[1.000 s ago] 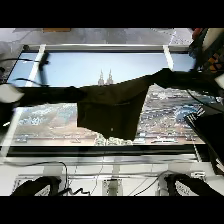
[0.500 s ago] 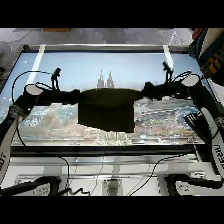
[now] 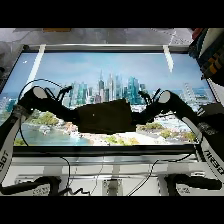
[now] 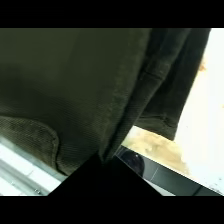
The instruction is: Fold the clothes and pants, and hang the long-sleeved shirts on hangers.
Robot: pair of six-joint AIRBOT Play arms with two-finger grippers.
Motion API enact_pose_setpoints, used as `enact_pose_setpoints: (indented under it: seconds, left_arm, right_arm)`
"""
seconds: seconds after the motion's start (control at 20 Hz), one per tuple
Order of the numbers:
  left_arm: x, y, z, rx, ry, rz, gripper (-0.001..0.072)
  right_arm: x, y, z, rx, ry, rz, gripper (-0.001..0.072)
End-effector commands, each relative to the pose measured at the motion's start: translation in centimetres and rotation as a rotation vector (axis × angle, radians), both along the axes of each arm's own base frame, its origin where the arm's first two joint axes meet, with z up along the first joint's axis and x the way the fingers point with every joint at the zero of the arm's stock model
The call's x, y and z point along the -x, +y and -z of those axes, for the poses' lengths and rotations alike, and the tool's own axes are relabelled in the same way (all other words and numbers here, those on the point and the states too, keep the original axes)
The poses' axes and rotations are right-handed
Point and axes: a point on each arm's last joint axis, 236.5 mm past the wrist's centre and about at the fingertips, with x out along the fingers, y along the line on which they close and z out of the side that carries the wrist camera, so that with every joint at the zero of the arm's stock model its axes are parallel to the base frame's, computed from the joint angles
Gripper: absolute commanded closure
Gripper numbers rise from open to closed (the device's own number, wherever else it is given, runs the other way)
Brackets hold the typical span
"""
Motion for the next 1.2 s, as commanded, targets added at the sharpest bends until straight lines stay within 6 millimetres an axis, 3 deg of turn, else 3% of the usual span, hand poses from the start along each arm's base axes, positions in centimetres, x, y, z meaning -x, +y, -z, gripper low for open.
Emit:
enact_pose_setpoints:
  seconds: [0.0, 0.05, 0.1, 0.15, 0.25, 0.35, 0.4, 0.45, 0.55, 0.6, 0.65, 0.7, 0.75, 0.8, 0.9, 0.95, 1.05, 1.1, 1.15]
  left_arm:
    - [0.7, -0.3, 1.5, -0.036, 0.036, 0.035, 0.0566]
    - [0.6, -1.0, 1.5, -0.007, 0.047, 0.025, 0.0321]
    - [0.5, -1.5, 1.4, 0.02, 0.054, 0.015, 0.0064]
    - [0.4, -1.6, 1.5, 0.023, 0.059, -0.001, 0.0026]
    - [0.0, -1.2, 1.6, 0.007, 0.047, -0.009, 0.0027]
    - [-0.7, -0.1, 1.4, -0.016, 0.036, -0.039, 0.003]
    - [-1.3, 1.1, 1.1, -0.05, 0.02, -0.064, 0.0045]
    - [-2.1, 2.6, 0.6, -0.091, -0.007, -0.083, 0.0109]
    - [-4.2, 5.9, -1.5, -0.183, -0.1, -0.121, 0.0166]
    - [-5.1, 7.5, -3.1, -0.219, -0.155, -0.137, 0.0257]
    - [-6.1, 8.8, -5.0, -0.246, -0.223, -0.161, 0.0355]
    - [-7.0, 9.8, -6.9, -0.257, -0.295, -0.191, 0.0394]
    - [-7.8, 10.5, -8.9, -0.257, -0.373, -0.225, 0.0428]
    - [-8.1, 10.9, -10.6, -0.257, -0.434, -0.248, 0.0427]
    - [-8.0, 11.0, -12.7, -0.254, -0.496, -0.261, 0.0427]
    - [-7.8, 10.7, -13.3, -0.245, -0.508, -0.261, 0.0427]
    - [-7.7, 9.7, -13.7, -0.202, -0.502, -0.278, 0.0427]
    - [-7.8, 9.1, -13.8, -0.168, -0.492, -0.294, 0.0426]
    - [-7.8, 8.3, -13.9, -0.129, -0.485, -0.299, 0.0427]
  right_arm:
    - [-0.2, -0.1, 1.8, 0.033, -0.02, 0.044, 0.0654]
    - [-0.8, -0.2, 1.6, 0.035, -0.039, 0.052, 0.0514]
    - [-1.5, -0.5, 1.4, 0.041, -0.065, 0.058, 0.023]
    - [-2.2, -0.7, 1.0, 0.05, -0.089, 0.054, 0.0008]
    - [-4.2, -1.9, -0.1, 0.096, -0.161, 0.039, 0.003]
    - [-7.1, -4.8, -1.7, 0.207, -0.268, 0.015, 0.0049]
    - [-9.0, -7.5, -3.0, 0.295, -0.331, 0.013, 0.0178]
    - [-10.7, -10.8, -4.5, 0.388, -0.382, 0.02, 0.0316]
    - [-13.0, -17.2, -7.6, 0.503, -0.443, 0.104, 0.0334]
    - [-13.7, -20.0, -8.7, 0.517, -0.46, 0.159, 0.0384]
    - [-13.7, -22.4, -9.2, 0.516, -0.46, 0.205, 0.0609]
    - [-13.3, -24.5, -9.0, 0.495, -0.436, 0.244, 0.0687]
    - [-12.4, -25.4, -8.1, 0.441, -0.401, 0.236, 0.0686]
    - [-11.6, -24.9, -7.0, 0.347, -0.367, 0.22, 0.0687]
    - [-10.0, -19.6, -5.6, -0.008, -0.342, 0.149, 0.0686]
    - [-9.7, -16.7, -5.1, -0.178, -0.326, 0.165, 0.063]
    - [-9.3, -13.3, -2.4, -0.309, -0.26, 0.244, 0.0134]
    - [-9.0, -12.2, -0.5, -0.3, -0.232, 0.257, 0.0054]
    - [-8.6, -10.9, 1.4, -0.278, -0.202, 0.265, 0.0028]
